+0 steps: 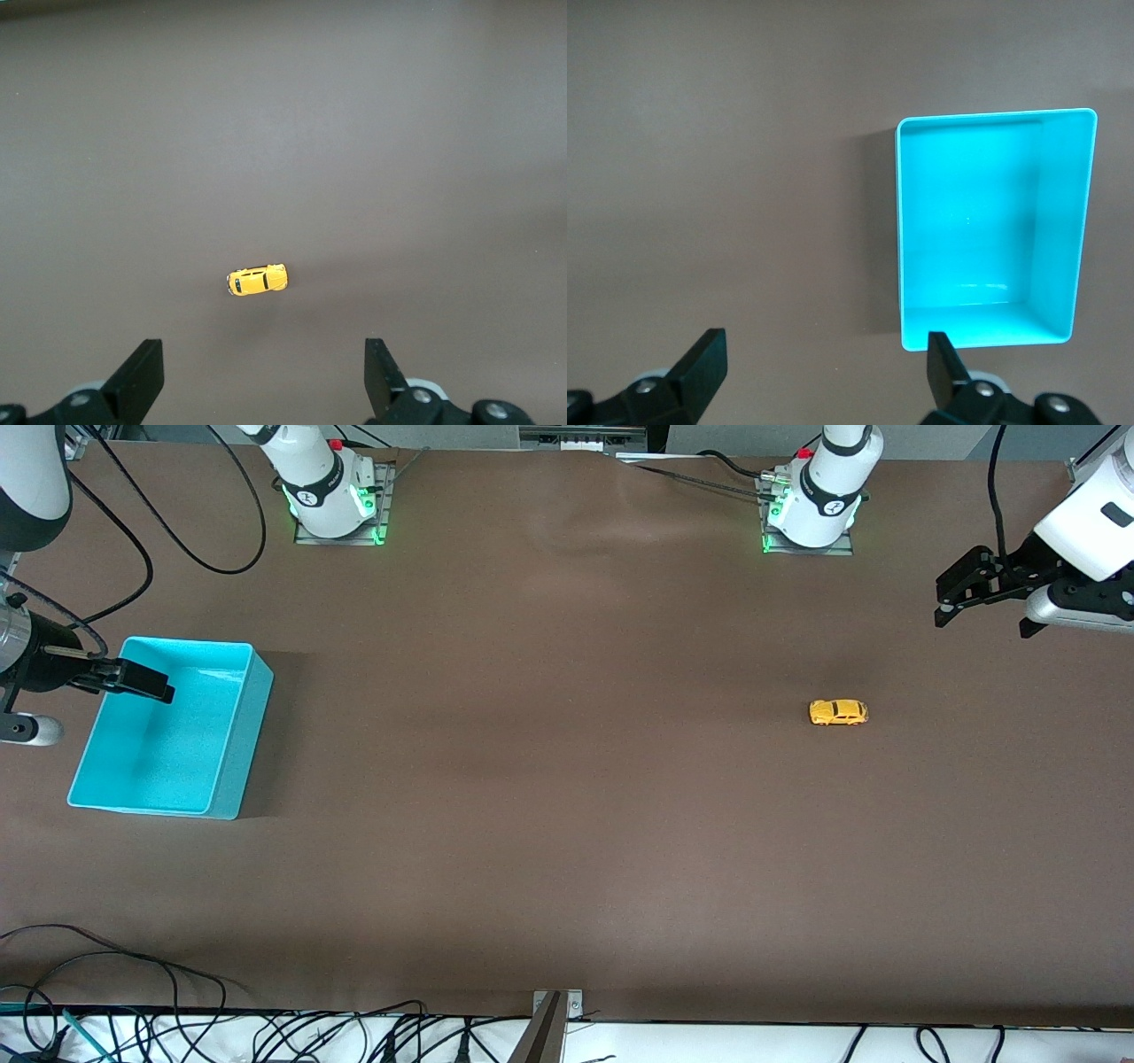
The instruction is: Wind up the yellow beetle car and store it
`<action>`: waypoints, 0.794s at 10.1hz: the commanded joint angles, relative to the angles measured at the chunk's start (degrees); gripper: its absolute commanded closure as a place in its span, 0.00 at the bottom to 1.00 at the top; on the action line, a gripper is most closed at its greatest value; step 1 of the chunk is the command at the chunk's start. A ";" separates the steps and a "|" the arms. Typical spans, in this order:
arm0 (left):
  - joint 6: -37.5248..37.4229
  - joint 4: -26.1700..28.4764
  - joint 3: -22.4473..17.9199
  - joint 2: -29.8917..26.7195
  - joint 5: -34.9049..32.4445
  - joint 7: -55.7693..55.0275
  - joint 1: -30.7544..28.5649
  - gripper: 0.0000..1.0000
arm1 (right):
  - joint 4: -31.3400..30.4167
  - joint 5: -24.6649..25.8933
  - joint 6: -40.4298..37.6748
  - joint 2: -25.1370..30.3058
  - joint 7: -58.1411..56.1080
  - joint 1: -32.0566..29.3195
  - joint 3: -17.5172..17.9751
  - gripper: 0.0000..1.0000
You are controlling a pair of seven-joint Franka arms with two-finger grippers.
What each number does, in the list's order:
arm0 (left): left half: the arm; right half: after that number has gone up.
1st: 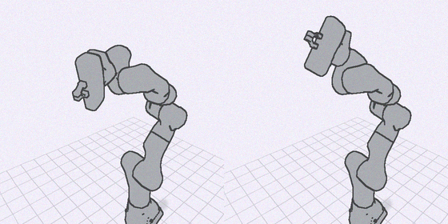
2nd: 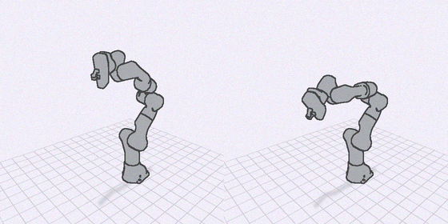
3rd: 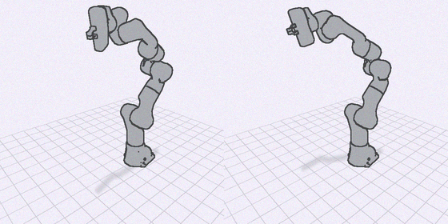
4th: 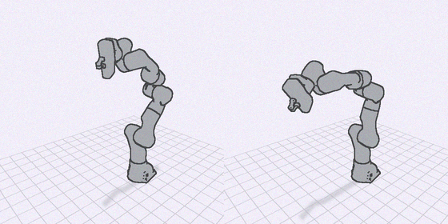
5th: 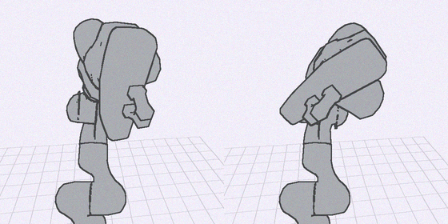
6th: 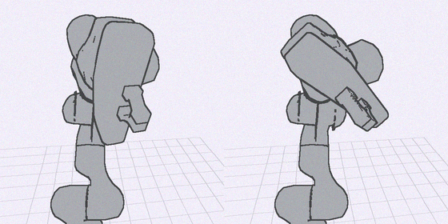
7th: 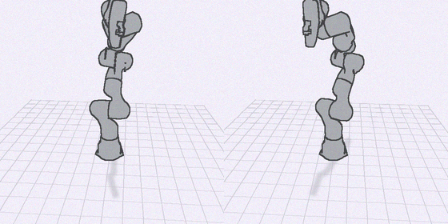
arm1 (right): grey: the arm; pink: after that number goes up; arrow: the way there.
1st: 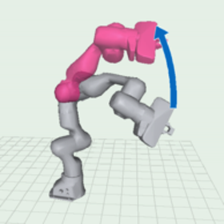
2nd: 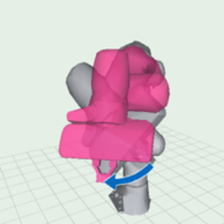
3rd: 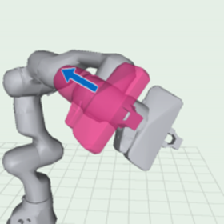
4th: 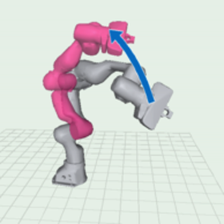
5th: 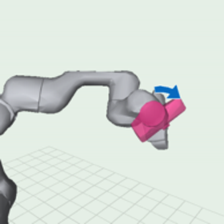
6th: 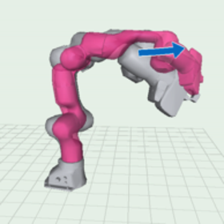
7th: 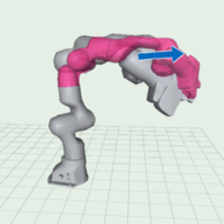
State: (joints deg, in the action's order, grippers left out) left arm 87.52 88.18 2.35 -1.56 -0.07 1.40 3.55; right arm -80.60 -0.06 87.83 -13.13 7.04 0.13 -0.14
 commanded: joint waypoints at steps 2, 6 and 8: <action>-0.77 -0.65 -0.59 0.50 0.42 0.88 -0.55 0.00 | 0.01 -0.56 0.32 0.12 0.87 0.13 0.05 0.00; -7.88 -0.21 -0.59 0.50 0.51 0.79 -3.54 0.00 | -0.17 -0.73 0.76 0.12 0.87 0.13 0.05 0.00; -7.89 -0.29 -0.50 0.59 0.51 0.80 -3.55 0.00 | -0.25 -0.65 0.67 0.12 0.87 0.22 0.05 0.00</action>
